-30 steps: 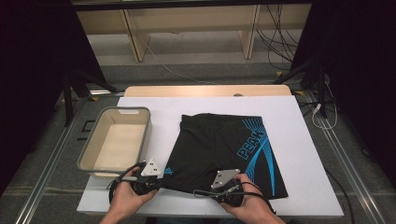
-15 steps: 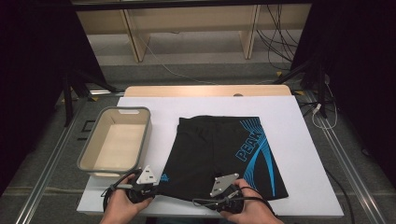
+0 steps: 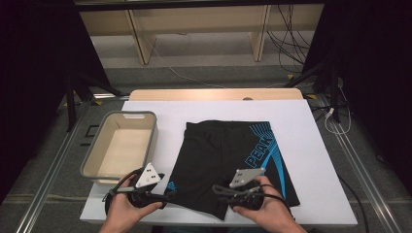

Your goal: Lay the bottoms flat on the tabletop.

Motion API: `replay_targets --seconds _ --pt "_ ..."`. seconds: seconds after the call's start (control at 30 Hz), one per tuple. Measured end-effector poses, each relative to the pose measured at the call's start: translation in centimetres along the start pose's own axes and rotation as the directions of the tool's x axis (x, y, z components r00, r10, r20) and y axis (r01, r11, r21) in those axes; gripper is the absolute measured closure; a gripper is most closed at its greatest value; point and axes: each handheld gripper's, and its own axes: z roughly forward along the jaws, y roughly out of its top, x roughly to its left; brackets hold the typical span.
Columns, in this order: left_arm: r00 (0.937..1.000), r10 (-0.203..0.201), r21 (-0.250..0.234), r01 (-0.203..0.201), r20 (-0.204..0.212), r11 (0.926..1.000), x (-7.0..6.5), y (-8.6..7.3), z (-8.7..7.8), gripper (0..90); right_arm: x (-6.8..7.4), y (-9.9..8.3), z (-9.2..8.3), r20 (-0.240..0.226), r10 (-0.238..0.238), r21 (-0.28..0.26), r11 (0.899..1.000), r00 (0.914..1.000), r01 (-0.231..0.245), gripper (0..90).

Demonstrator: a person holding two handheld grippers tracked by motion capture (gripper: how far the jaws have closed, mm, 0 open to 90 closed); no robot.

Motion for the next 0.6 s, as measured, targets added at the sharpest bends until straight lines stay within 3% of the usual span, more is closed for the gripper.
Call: replay_targets --seconds 0.07,0.13,0.2,0.27,0.33,0.43,0.6 --pt "1.0 0.004 -0.009 -0.004 -0.003 1.0 -0.2 0.6 0.5 31.3 -1.6 -0.3 -0.6 0.077 0.057 -0.018 0.998 0.9954 -0.056 78.4" --pt "0.9999 -0.001 -0.003 0.001 -0.017 1.0 -0.2 1.0 1.4 40.9 -2.8 -0.8 -0.9 0.137 0.111 -0.013 0.994 0.9844 -0.11 84.2" --pt "0.9999 0.002 0.032 -0.002 -0.016 0.9995 0.0 1.0 2.6 57.4 -3.6 -1.3 -0.8 0.149 0.144 0.01 0.989 0.9784 -0.147 88.1" --pt "0.9998 -0.016 0.073 0.017 -0.011 0.9972 0.2 0.6 3.8 68.0 -3.9 -1.8 -0.4 0.158 0.155 0.049 0.985 0.9753 -0.164 89.9" --pt "0.9998 -0.009 0.101 0.01 -0.015 0.9948 0.1 0.1 4.6 74.6 -3.8 -2.2 0.1 0.14 0.154 0.07 0.984 0.9782 -0.165 90.0" --pt "0.9998 -0.009 0.098 0.011 -0.016 0.9952 0.0 -0.4 5.0 78.3 -3.3 -2.5 0.7 0.132 0.126 0.112 0.984 0.9833 -0.141 90.0" --pt "0.9997 -0.021 0.032 0.021 -0.016 0.9992 -0.1 -0.8 4.9 78.0 -2.8 -2.6 0.5 0.126 0.101 0.125 0.985 0.9868 -0.117 90.0"
